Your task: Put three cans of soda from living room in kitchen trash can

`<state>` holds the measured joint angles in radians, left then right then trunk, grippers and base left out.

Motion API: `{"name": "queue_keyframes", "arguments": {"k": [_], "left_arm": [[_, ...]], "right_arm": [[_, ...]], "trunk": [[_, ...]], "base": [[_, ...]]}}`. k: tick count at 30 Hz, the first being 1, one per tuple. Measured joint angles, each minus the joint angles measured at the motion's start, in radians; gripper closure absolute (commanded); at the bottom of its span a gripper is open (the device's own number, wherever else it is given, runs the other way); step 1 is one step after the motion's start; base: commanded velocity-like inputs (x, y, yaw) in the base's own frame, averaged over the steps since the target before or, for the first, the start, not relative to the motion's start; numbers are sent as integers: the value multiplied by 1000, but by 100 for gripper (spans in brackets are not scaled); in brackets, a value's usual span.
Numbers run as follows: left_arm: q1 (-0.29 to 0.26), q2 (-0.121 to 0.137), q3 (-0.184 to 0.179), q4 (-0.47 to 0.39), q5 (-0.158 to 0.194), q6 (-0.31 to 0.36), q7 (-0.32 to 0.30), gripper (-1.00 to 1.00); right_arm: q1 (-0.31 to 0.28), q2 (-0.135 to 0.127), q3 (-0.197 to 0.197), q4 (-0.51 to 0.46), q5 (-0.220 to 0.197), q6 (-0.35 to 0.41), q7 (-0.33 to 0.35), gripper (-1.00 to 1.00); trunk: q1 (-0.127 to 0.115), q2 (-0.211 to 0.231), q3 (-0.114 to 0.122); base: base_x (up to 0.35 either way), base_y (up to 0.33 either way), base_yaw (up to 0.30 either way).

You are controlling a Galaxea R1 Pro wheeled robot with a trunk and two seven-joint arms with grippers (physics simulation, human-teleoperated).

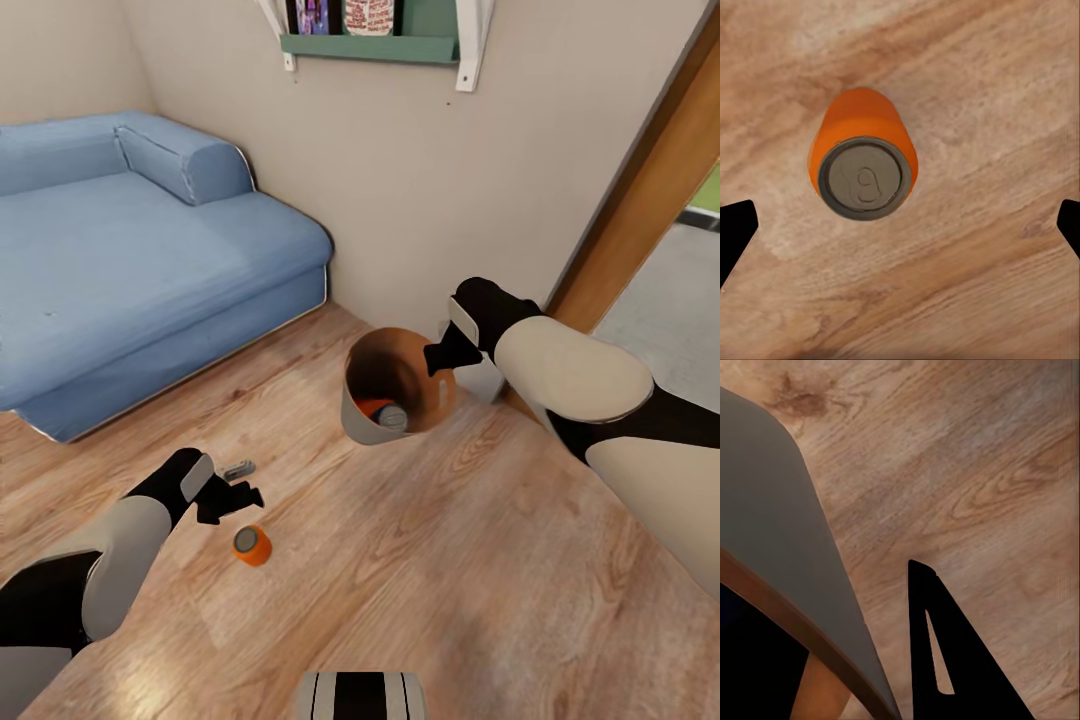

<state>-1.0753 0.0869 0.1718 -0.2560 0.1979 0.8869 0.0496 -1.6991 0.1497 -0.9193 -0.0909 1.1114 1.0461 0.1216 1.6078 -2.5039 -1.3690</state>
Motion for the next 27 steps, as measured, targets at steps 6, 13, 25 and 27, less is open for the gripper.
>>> {"name": "queue_keyframes", "arguments": {"k": [6, 13, 25, 27], "left_arm": [[0, 0, 0, -1, 0, 0, -1, -100], [0, -1, 0, -2, 0, 0, 0, -100], [0, -1, 0, -2, 0, 0, 3, -100], [0, -1, 0, -2, 0, -2, 3, -100]], "right_arm": [[1, 1, -22, 2, -31, 1, 2, 100], [1, 1, -2, 2, -3, 0, 1, 100], [2, 2, -3, 3, -5, 0, 0, 100], [2, 2, -6, 3, -10, 0, 1, 100]], "trunk": [[0, 0, 0], [0, 0, 0], [5, -2, -39], [6, -3, -46]], "base": [[12, 85, 0], [2, 16, 0], [0, 1, 0], [0, 0, 0]]}}
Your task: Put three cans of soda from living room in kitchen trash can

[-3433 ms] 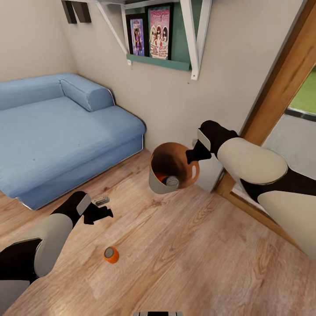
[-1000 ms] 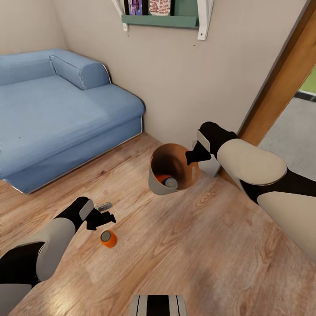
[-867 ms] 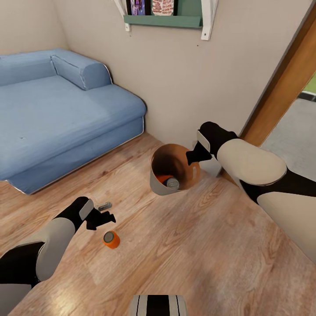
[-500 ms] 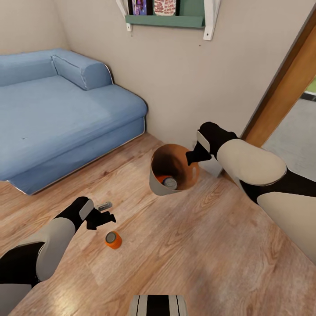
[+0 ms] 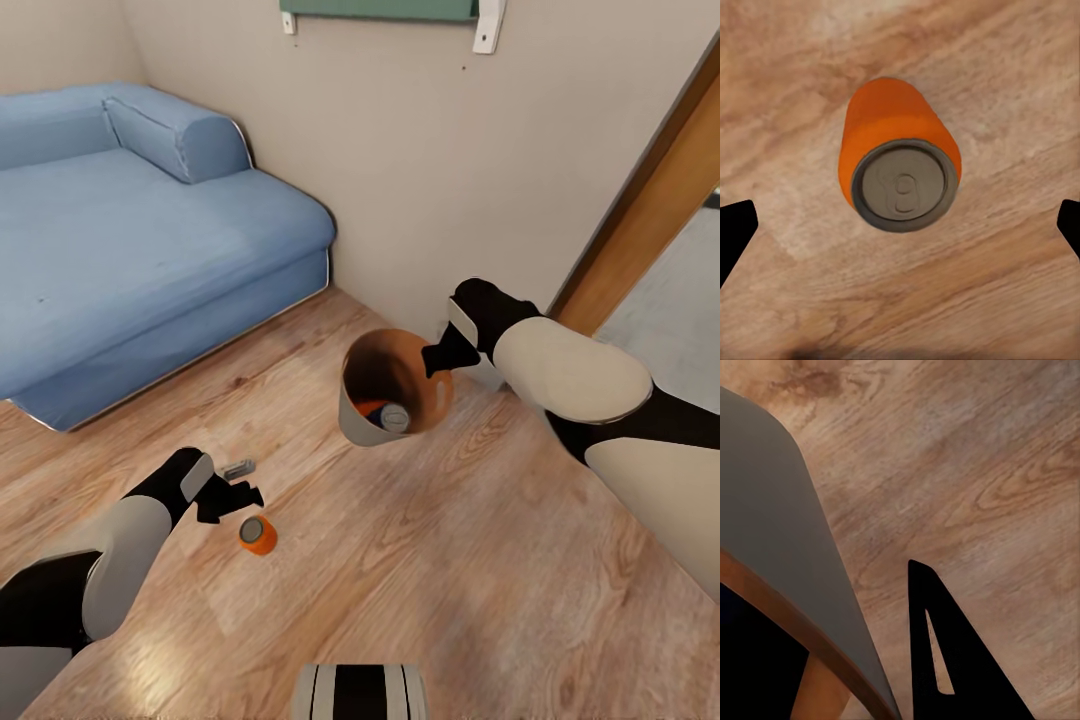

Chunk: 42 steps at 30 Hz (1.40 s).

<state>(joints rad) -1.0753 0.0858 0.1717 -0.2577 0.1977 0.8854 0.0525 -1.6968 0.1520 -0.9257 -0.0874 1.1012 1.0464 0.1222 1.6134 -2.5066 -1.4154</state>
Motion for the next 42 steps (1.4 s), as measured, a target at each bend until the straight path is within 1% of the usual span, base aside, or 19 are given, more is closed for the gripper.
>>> {"name": "queue_keyframes", "arguments": {"k": [3, 9, 13, 15, 16, 25, 30, 34, 36, 38, 40, 42], "left_arm": [[0, 0, 0, 0, 0, -8, 0, -100], [0, 0, 0, 0, 0, -14, 0, -100], [0, -1, 0, 0, 0, -16, 0, -100], [0, -1, 0, 0, 0, -18, 0, -100], [0, -1, 0, 0, 0, -20, -1, -100], [0, -1, 0, 0, 0, -24, -2, -100], [1, -1, -5, 0, 0, -28, -3, -100], [1, -1, -8, 0, 0, -30, -2, -100], [1, -1, -9, 0, 0, -30, -2, -100], [1, -1, -9, 0, 0, -30, -2, -100], [2, -1, -9, 0, 0, -30, -2, -100], [2, -1, -9, 0, 0, -30, -2, -100]], "right_arm": [[-1, 0, -5, 0, -7, 0, 1, 100], [0, 0, 1, 1, 2, 0, 0, 100], [0, 0, -2, 1, -1, 0, 0, 100], [0, 0, -2, 1, -1, 0, 0, 100], [1, 0, -1, 4, -2, 0, 0, 100], [1, 0, 1, 14, -2, 0, 0, 100], [0, 0, -8, 20, -11, 0, 1, 100], [0, 0, 9, 21, 9, 0, -2, 100], [0, 0, 12, 20, 13, 0, -2, 100], [0, 0, 5, 20, 4, 0, -2, 100], [1, 0, -7, 21, -10, 0, -1, 100], [2, 0, -10, 21, -14, 0, -1, 100]], "trunk": [[1, -1, -12], [4, -2, -35], [6, -3, -50], [6, -3, -50], [6, -3, -54], [6, -3, -54], [6, -3, -54], [6, -3, -54], [6, -3, -54], [6, -3, -54], [7, -4, -62], [8, -4, -70]], "base": [[0, 0, 0], [0, 0, 0], [0, 0, 0], [0, 0, 0], [0, 0, 0], [3, -4, 0], [133, -128, 0], [57, -52, 0], [20, -18, 0], [13, -11, 0], [6, -6, 0], [4, -3, 0]]}}
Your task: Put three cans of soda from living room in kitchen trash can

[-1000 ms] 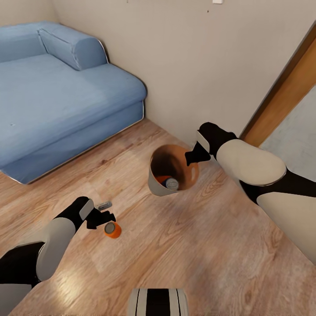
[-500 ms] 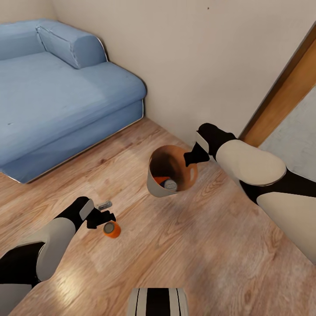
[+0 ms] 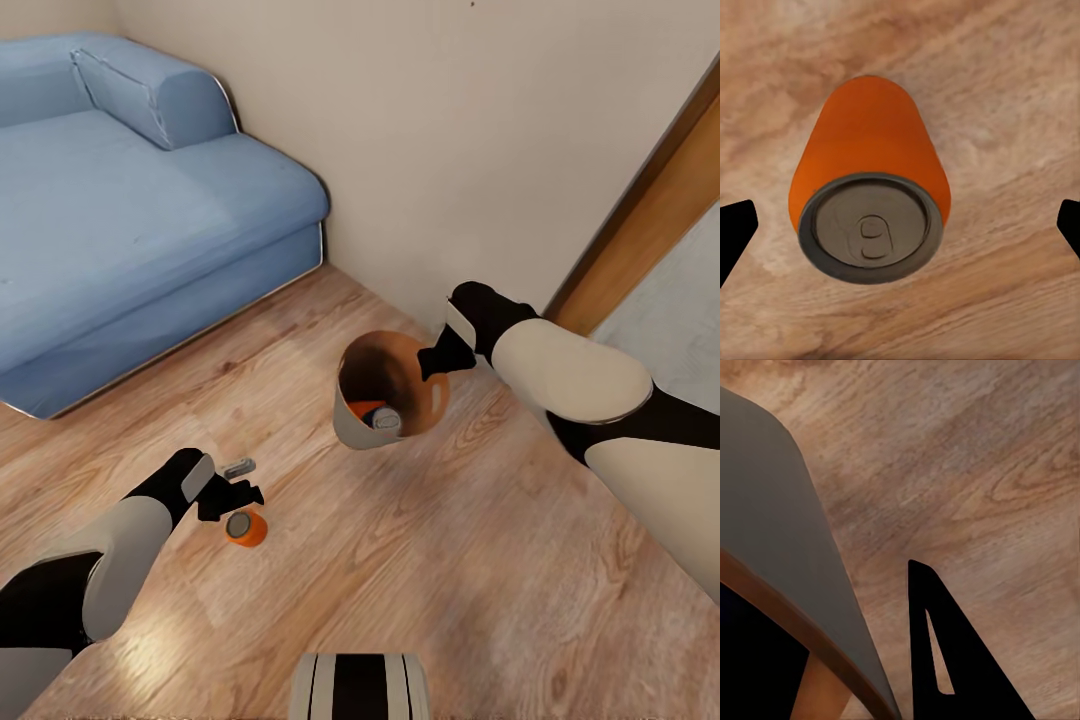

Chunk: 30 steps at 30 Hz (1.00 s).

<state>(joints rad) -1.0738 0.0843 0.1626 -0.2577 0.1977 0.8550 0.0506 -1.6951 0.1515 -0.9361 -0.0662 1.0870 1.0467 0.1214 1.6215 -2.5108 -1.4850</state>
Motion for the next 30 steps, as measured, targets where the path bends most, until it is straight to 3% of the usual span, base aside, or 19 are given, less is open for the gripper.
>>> {"name": "queue_keyframes", "arguments": {"k": [5, 10, 26, 30], "left_arm": [[0, 0, 0, 0, 0, 1, -1, -100], [0, 0, 0, 0, 0, 1, -2, -100], [0, 0, 0, 0, 0, 1, -1, -100], [0, 0, 0, 0, 0, 1, 1, -100]], "right_arm": [[0, -1, 19, -2, 24, -1, -3, 100], [0, -1, 9, -1, 9, 0, -2, 100], [0, 0, 12, 0, 11, 0, -2, 100], [1, 1, 12, 0, 13, 0, -2, 100]], "trunk": [[2, -1, -19], [4, -2, -39], [4, -2, -39], [6, -3, -54]], "base": [[1, -1, 0], [0, 0, 0], [0, 0, 0], [0, 0, 0]]}}
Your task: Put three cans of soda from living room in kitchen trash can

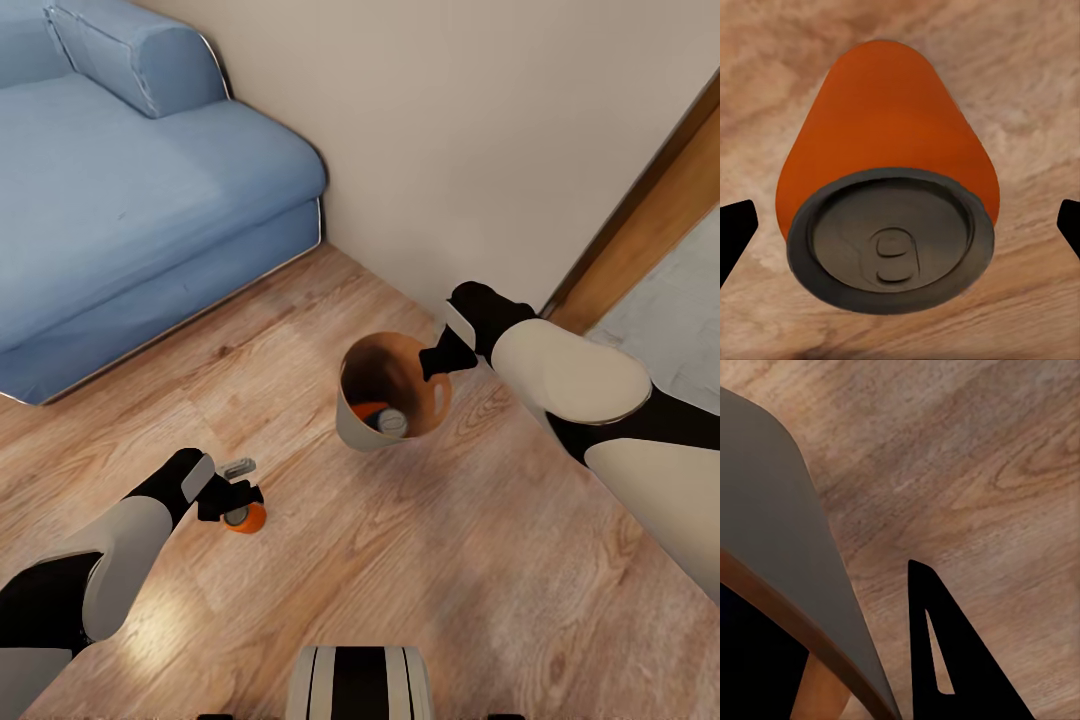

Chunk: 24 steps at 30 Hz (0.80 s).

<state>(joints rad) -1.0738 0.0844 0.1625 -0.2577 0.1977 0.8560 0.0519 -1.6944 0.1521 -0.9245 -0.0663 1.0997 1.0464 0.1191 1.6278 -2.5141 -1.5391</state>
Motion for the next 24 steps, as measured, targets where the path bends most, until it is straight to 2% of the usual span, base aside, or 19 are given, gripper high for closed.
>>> {"name": "queue_keyframes", "arguments": {"k": [8, 9, 20, 24], "left_arm": [[0, 0, 0, 0, 0, 0, 0, -100], [0, 0, 0, 0, 0, 0, 0, 100], [0, 0, 1, 0, 3, 0, 2, 100], [0, 0, 0, 0, 1, 0, 1, 100]], "right_arm": [[1, 0, -2, 0, -2, 0, 0, 100], [1, 0, -3, 0, -3, 0, 0, 100], [2, 0, 0, 1, 0, 0, -3, 100], [8, 0, 0, 0, -1, 0, -3, 100]], "trunk": [[0, 0, -4], [0, 0, -4], [0, 0, -4], [-2, 0, 11]], "base": [[0, 0, 0], [0, 0, 0], [0, 0, 0], [0, 0, 0]]}}
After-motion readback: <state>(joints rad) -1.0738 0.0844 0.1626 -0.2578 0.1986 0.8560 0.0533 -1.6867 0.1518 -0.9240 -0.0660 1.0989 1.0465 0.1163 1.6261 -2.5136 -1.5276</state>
